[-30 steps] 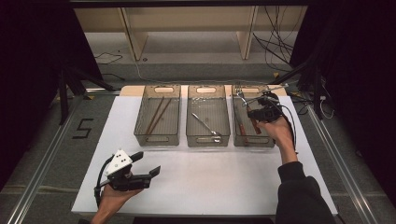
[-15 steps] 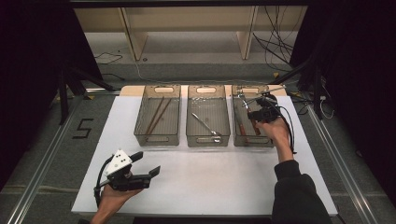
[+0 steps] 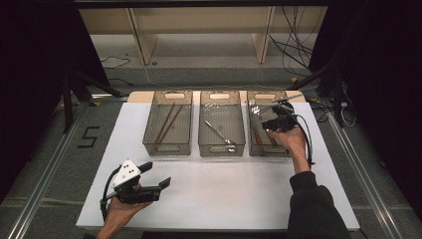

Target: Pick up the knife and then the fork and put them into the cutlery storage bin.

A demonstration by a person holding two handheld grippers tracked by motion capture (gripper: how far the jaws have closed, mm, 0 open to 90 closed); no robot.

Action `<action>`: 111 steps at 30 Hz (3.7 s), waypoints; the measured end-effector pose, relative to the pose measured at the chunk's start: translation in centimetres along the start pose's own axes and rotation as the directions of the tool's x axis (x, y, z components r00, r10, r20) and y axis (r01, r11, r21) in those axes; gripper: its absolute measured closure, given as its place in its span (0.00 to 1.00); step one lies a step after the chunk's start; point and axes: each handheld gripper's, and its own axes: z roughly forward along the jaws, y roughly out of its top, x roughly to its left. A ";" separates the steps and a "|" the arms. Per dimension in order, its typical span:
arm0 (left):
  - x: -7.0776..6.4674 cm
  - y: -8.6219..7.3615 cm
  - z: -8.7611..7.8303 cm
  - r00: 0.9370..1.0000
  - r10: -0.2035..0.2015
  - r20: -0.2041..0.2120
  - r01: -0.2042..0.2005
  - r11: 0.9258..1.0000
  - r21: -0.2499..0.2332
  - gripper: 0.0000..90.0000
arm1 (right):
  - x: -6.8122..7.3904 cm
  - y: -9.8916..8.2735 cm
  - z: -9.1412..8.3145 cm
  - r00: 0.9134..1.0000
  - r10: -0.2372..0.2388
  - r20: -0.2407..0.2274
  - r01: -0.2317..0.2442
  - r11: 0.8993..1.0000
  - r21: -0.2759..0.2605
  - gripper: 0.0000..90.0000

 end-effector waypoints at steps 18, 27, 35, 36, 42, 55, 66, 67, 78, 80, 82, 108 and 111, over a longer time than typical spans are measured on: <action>0.0 0.0 0.0 1.000 -0.001 0.002 0.001 1.000 0.002 0.17 | 2.4 -1.6 -2.9 0.987 -0.110 -0.114 0.098 0.989 -0.111 0.40; -0.1 0.0 0.1 1.000 -0.002 0.004 0.002 1.000 0.004 0.17 | 4.1 -3.7 -4.9 0.971 -0.160 -0.176 0.121 0.969 -0.215 0.33; -0.1 0.0 0.1 1.000 -0.006 0.007 0.006 1.000 0.005 0.17 | 5.7 -5.7 -6.0 0.957 -0.204 -0.206 0.143 0.950 -0.278 0.32; -0.1 0.0 0.1 1.000 -0.007 0.008 0.007 1.000 0.004 0.17 | 5.8 -5.9 -6.1 0.956 -0.207 -0.210 0.144 0.949 -0.281 0.31; -0.1 0.0 0.1 1.000 -0.011 0.013 0.011 1.000 0.005 0.17 | 6.6 -7.1 -6.8 0.949 -0.235 -0.211 0.159 0.933 -0.323 0.30; -0.1 0.0 0.1 1.000 -0.017 0.024 0.017 1.000 0.009 0.17 | 7.4 -10.5 -7.8 0.929 -0.281 -0.239 0.174 0.905 -0.387 0.27; -0.1 0.1 0.1 0.999 -0.025 0.035 0.025 1.000 0.008 0.17 | 8.0 -13.0 -7.7 0.919 -0.296 -0.260 0.168 0.891 -0.421 0.26; -0.1 0.1 0.1 0.999 -0.026 0.036 0.025 1.000 0.008 0.17 | 8.0 -13.2 -7.7 0.916 -0.299 -0.268 0.167 0.891 -0.422 0.26; -0.2 0.1 0.0 0.998 -0.034 0.049 0.034 0.999 0.002 0.17 | 8.0 -15.7 -7.7 0.908 -0.323 -0.265 0.179 0.874 -0.451 0.25; -0.2 0.1 0.0 0.998 -0.033 0.051 0.033 0.999 0.003 0.17 | 7.9 -16.2 -7.8 0.910 -0.318 -0.267 0.170 0.873 -0.458 0.25; -0.3 0.1 0.0 0.998 -0.034 0.053 0.034 0.999 0.002 0.17 | 7.9 -16.6 -7.8 0.911 -0.318 -0.264 0.173 0.873 -0.455 0.24; -0.3 0.1 0.0 0.998 -0.034 0.062 0.034 0.999 0.000 0.17 | 7.1 -18.7 -8.0 0.927 -0.288 -0.241 0.147 0.870 -0.471 0.19; -0.3 0.1 0.0 0.998 -0.033 0.062 0.033 0.999 0.001 0.17 | 7.1 -18.7 -7.9 0.925 -0.291 -0.242 0.150 0.869 -0.471 0.19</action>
